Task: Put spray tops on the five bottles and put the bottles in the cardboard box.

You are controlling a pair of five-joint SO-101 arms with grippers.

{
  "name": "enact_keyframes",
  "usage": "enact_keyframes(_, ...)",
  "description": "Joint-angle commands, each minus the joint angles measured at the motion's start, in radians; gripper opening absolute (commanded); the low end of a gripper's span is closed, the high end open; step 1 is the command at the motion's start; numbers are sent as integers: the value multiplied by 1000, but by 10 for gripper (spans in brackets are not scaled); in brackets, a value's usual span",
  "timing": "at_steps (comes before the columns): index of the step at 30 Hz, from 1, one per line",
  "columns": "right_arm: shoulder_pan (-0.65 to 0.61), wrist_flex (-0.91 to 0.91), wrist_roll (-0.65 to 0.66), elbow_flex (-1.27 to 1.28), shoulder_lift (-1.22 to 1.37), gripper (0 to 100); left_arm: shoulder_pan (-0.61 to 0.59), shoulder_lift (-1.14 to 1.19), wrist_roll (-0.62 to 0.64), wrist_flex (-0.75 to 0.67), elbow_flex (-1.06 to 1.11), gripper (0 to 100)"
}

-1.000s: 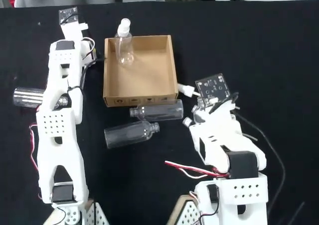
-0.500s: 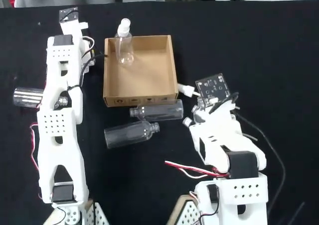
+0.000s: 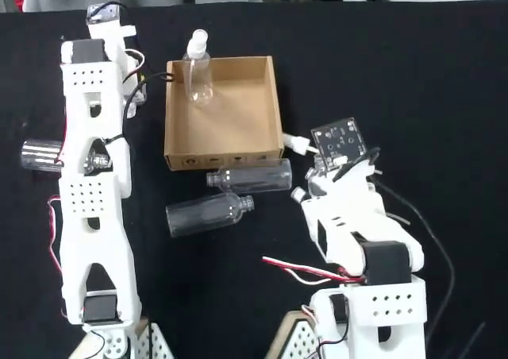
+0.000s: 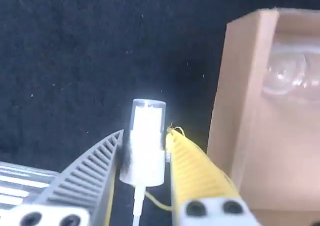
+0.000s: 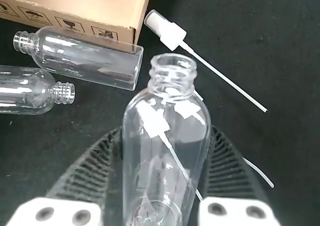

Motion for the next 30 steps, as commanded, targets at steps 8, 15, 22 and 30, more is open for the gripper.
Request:
enact_keyframes(8,20,-23,-5,-4,-33,123,-54,-35,-100,37,-54,28)
enact_keyframes(15,18,-25,-3,-4,-33,123,-59,-164,-121,38,7,28)
enact_keyframes(22,15,-35,-5,7,-28,123,-51,-497,-129,35,354,28)
enact_keyframes(30,18,-43,-2,21,-33,123,-35,-827,-167,32,661,28)
